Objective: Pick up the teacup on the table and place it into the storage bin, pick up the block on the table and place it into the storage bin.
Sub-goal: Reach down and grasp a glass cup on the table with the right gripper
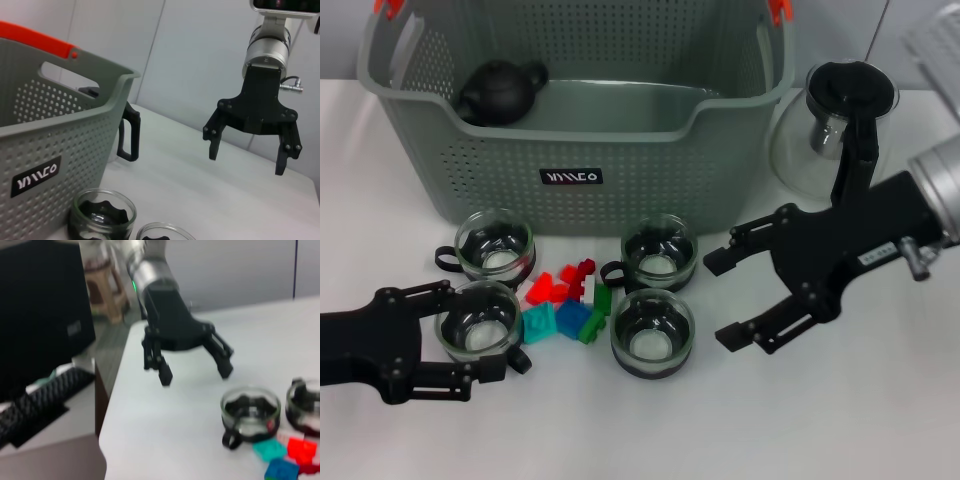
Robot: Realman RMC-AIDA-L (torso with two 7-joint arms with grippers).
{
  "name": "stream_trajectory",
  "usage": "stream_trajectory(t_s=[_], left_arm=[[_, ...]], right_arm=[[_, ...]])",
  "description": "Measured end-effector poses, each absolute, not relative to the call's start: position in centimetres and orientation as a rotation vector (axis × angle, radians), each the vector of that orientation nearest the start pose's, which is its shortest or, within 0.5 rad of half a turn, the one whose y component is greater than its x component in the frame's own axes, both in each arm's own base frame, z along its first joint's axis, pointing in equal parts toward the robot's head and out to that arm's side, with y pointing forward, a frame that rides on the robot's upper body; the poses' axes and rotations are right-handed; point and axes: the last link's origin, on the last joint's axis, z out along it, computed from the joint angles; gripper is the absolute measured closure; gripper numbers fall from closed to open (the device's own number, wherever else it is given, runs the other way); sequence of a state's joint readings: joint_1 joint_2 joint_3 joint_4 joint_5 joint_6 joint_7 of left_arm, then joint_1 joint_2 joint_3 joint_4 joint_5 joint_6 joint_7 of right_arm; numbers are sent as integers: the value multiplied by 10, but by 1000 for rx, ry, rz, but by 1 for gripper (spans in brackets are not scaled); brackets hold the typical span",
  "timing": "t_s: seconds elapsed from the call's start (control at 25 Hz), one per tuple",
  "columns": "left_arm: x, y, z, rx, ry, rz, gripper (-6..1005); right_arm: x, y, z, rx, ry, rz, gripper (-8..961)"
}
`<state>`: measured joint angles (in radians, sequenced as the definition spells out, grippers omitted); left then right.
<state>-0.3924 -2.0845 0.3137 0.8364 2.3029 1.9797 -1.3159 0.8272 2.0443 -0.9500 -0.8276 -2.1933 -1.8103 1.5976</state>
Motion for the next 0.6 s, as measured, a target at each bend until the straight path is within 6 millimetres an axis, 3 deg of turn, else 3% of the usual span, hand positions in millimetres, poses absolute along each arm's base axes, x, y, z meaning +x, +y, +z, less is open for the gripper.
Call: stream_trajectory(t_s=[0.4,0.6], left_arm=[[-312,244,52,-2760,-699,-725,78],[-312,246,52,-2754,-699,-720,78]], right_arm=[[122,359,-29,-3312,268,-205,36],[111,360,-32,-3286,272,-276,37]])
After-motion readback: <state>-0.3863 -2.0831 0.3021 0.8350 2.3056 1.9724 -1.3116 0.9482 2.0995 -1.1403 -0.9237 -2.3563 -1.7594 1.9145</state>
